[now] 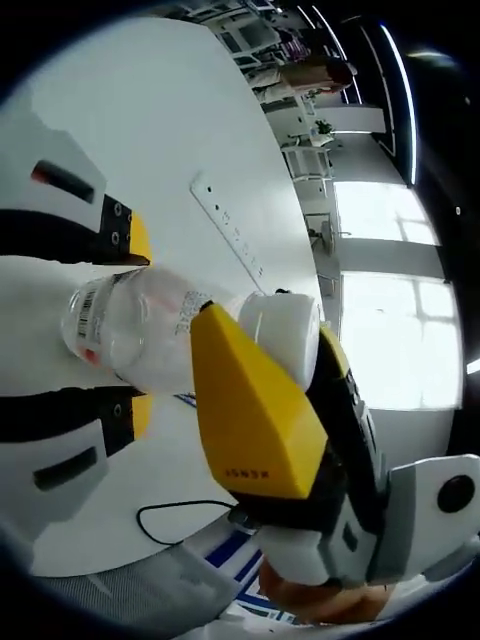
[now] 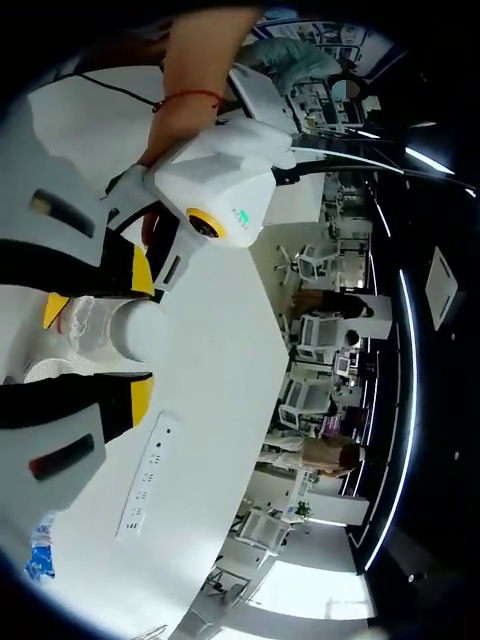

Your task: Arrange the tabletop items into an orderly group along one side of the table until the central work area is clear of visible clutter.

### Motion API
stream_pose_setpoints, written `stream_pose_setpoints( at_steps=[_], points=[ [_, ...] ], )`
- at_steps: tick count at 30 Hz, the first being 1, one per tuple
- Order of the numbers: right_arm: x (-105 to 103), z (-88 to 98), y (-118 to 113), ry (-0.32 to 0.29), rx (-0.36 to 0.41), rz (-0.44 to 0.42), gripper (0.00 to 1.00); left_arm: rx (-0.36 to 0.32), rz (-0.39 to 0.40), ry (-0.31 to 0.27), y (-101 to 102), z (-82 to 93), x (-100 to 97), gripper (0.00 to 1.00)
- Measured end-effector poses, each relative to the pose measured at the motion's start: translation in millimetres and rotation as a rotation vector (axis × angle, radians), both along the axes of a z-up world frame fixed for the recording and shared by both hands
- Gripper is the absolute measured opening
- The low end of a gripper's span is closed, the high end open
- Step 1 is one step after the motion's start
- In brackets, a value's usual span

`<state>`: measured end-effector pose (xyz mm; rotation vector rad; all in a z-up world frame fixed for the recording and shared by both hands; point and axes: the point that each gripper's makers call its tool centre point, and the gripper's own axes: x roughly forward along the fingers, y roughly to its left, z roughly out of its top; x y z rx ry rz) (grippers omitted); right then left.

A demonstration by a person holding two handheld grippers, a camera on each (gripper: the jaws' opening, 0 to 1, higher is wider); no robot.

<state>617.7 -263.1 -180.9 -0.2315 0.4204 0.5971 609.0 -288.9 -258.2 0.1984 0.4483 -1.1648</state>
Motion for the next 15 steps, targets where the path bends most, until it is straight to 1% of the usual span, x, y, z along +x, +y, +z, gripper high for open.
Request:
stream_pose_setpoints(
  at_steps=[5,10,13,15],
  points=[
    [0.1,4.6,-1.3,-0.003,0.011,0.003,0.35,0.003,0.008,0.01,0.9,-0.7,-0.7,0.5],
    [-0.3,7.1,-2.8,-0.003,0.03,0.001,0.38,0.0,0.018,0.014,1.7,1.8,-0.9,0.53],
    [-1.5,6.5,-3.8,0.001,0.029,0.005,0.38,0.007,0.026,0.019,3.6,0.2,-1.1,0.55],
    [-2.1,7.3,-5.2,0.002,0.038,0.004,0.41,0.01,0.031,0.022,4.8,-0.3,-1.4,0.56]
  ],
)
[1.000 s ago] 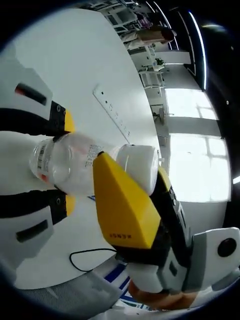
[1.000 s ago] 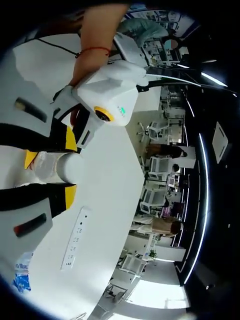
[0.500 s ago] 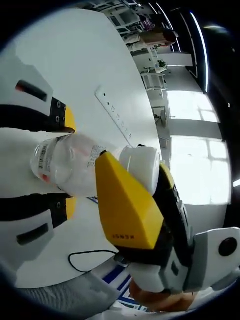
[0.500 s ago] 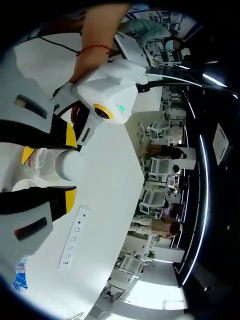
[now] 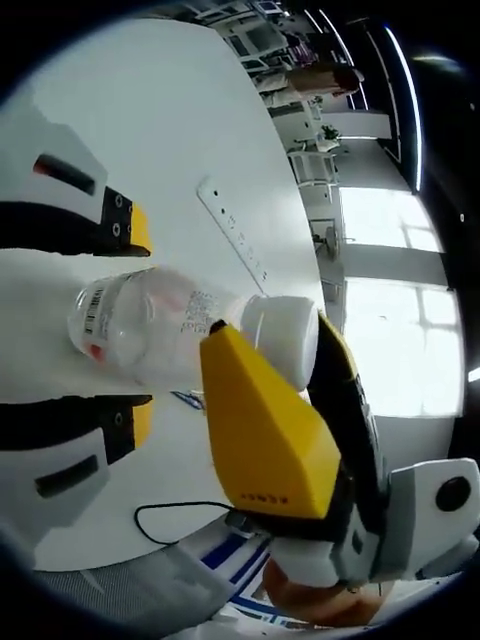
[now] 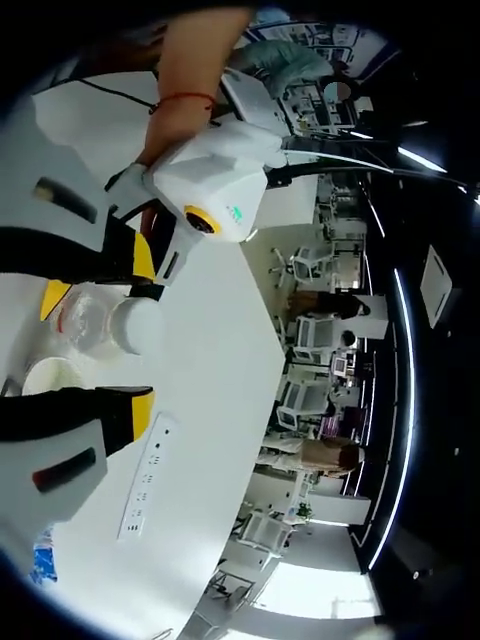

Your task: Arrange the tabletop items into an orderly group along one side of the table until the central work area is clear of visible clutter.

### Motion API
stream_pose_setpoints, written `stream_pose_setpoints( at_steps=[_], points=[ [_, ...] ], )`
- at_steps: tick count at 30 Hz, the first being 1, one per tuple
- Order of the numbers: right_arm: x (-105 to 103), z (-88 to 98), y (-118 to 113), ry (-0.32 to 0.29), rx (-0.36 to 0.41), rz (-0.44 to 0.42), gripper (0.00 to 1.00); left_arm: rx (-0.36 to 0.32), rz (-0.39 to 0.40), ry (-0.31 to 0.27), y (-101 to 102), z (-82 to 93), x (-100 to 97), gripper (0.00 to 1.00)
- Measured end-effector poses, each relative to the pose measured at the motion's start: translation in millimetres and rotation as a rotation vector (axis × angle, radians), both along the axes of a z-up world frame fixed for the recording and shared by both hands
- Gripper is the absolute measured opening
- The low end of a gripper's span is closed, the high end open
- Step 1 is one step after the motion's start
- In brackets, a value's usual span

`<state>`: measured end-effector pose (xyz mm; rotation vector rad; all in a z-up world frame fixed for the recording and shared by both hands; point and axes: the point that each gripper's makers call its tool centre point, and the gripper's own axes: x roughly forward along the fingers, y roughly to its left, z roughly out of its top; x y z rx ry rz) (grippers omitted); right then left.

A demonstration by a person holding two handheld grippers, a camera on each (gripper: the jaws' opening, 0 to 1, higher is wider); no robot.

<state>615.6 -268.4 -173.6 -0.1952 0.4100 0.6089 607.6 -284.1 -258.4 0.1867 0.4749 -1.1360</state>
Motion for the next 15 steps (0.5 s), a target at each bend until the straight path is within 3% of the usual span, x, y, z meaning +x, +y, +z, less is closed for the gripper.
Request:
stream_pose_setpoints(
  at_steps=[15],
  points=[
    [-7,1.1,-16,0.027,0.044,-0.01,0.57,0.008,0.041,0.016,9,5.0,-5.9,0.64]
  ],
)
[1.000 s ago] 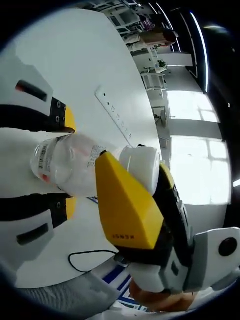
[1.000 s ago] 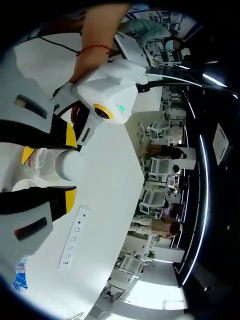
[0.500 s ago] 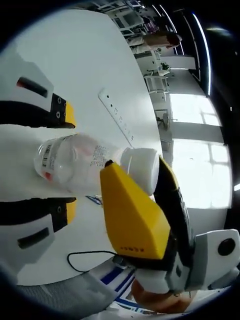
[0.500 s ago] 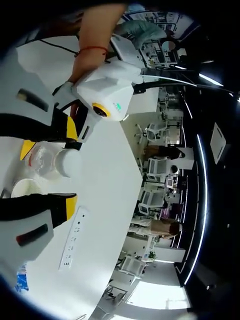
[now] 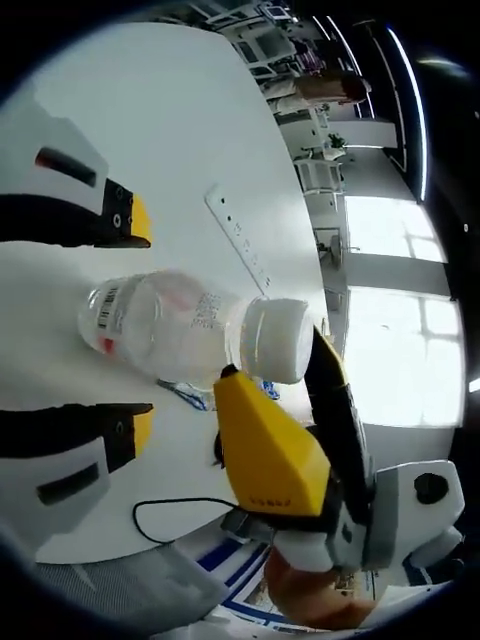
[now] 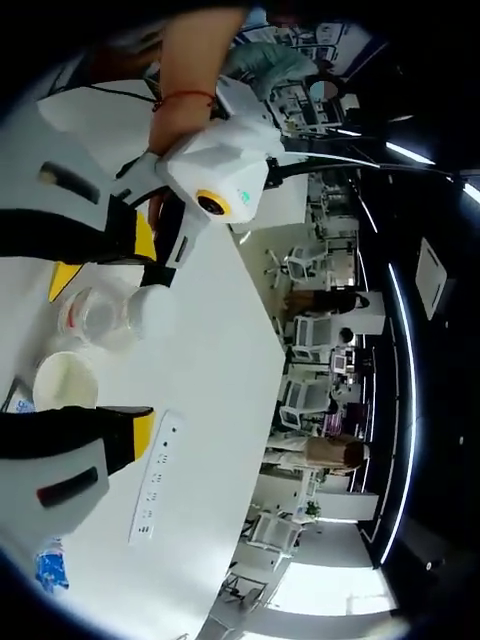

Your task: Arrange the tabletop items into an orderly group along one side of the table until the central work area is clear of visible clutter.

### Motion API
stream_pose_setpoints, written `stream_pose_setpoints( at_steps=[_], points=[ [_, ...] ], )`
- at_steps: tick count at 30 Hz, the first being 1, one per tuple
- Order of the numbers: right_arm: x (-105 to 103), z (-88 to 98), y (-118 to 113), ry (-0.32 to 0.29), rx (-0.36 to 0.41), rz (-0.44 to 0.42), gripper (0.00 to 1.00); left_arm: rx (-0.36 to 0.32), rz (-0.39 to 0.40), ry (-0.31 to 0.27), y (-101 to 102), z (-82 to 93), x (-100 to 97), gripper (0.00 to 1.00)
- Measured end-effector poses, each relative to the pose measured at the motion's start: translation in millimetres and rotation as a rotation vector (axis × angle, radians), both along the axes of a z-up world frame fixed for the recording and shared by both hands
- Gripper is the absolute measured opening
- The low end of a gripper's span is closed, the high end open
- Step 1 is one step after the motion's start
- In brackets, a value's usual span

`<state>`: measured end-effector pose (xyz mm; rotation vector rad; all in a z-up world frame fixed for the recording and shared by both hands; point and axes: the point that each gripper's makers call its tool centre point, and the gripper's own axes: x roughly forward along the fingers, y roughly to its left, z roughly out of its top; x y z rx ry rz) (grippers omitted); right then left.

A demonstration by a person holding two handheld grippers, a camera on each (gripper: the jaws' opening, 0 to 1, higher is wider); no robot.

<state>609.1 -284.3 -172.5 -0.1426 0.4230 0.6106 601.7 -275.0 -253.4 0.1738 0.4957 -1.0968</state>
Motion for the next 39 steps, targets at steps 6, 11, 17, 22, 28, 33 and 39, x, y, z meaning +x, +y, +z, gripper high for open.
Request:
stream_pose_setpoints(
  at_steps=[6,11,17,22,28,33,39],
  points=[
    [-4,-0.3,-11,0.014,0.005,-0.005,0.6,0.004,0.013,0.004,1,2.4,-4.7,0.68],
    [-7,3.2,-21,0.012,0.015,-0.014,0.62,0.006,0.034,0.011,2,5.6,-9.5,0.72],
    [-13,6.2,-35,0.01,0.018,-0.016,0.65,0.017,0.061,0.015,8,11.1,-16.1,0.76],
    [-17,6.9,-48,0.015,0.016,-0.02,0.68,0.019,0.083,0.014,11,17.5,-21.2,0.79],
    [-24,12.3,-66,0.011,0.026,-0.024,0.71,0.022,0.103,0.021,12,24.1,-31.9,0.81],
    [-28,14.0,-82,0.017,0.024,-0.031,0.72,0.02,0.124,0.02,12,31.5,-39.7,0.82],
    [-36,19.4,-100,0.011,0.027,-0.034,0.72,0.028,0.143,0.013,12,41.5,-51.0,0.82]
  ],
)
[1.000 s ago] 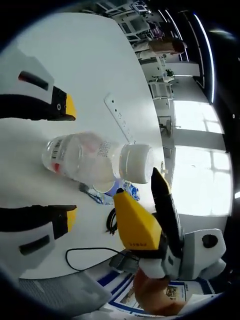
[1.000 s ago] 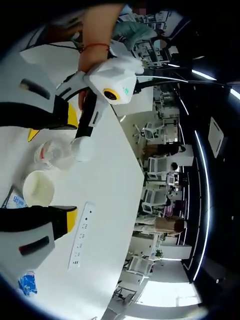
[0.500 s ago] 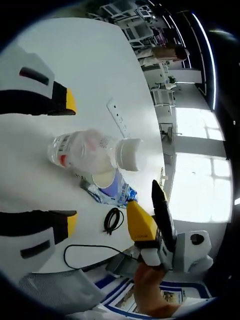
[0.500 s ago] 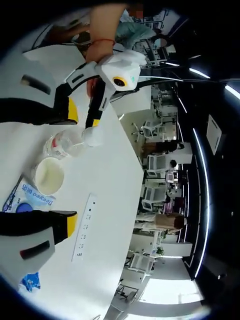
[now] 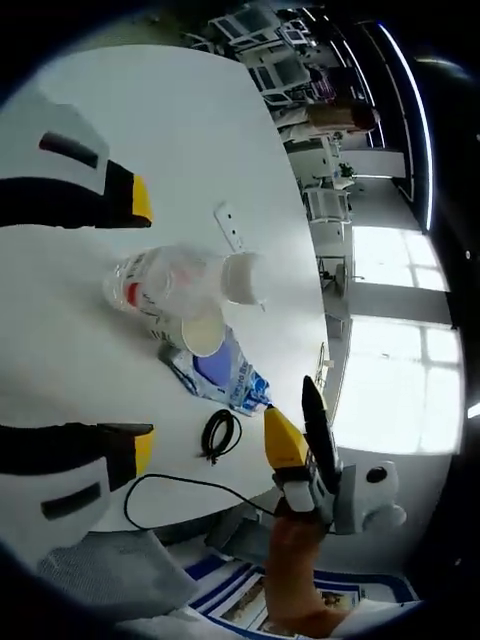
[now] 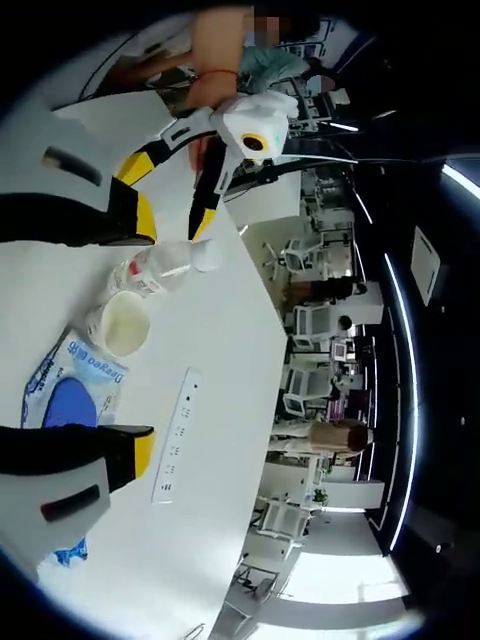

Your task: Arrange the tabletop items into an orderly group along one side of the table until the central work area is clear of visible clutter.

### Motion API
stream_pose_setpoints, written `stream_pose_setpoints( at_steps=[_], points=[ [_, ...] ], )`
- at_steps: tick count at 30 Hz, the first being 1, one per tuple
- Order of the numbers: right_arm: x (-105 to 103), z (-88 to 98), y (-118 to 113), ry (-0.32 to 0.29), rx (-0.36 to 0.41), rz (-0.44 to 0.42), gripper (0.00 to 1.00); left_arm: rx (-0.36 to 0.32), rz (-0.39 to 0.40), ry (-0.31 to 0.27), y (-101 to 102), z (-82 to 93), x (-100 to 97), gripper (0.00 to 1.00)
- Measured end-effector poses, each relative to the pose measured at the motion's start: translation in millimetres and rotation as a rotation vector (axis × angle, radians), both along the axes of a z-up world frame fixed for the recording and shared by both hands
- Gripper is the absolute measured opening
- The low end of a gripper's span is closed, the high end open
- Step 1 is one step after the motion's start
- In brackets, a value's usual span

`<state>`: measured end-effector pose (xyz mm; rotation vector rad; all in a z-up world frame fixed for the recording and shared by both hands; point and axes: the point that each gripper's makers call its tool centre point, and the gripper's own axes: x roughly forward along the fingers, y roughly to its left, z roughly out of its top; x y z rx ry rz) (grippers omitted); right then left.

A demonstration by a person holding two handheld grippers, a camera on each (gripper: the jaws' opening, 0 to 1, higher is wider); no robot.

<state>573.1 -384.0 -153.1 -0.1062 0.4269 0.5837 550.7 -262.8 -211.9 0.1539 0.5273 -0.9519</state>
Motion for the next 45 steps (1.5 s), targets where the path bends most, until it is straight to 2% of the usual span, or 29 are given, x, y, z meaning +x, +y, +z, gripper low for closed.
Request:
stream_pose_setpoints(
  at_steps=[11,25,34,42,45],
  points=[
    [-19,7.3,-38,-0.002,-0.009,-0.015,0.73,0.001,0.027,-0.017,-3,20.1,-19.9,0.82],
    [-54,10.0,-101,0.012,-0.019,-0.053,0.74,-0.004,0.063,-0.021,-10,32.8,-55.9,0.82],
    [-75,15.4,-127,0.006,-0.011,-0.061,0.74,-0.013,0.093,-0.029,-21,43.4,-77.7,0.83],
    [-100,15.5,-157,0.011,-0.009,-0.065,0.74,-0.014,0.118,-0.045,-31,53.9,-99.5,0.82],
    [-119,13.0,-175,0.02,-0.014,-0.078,0.73,-0.017,0.13,-0.046,-35,54.8,-110.8,0.82]
  ],
)
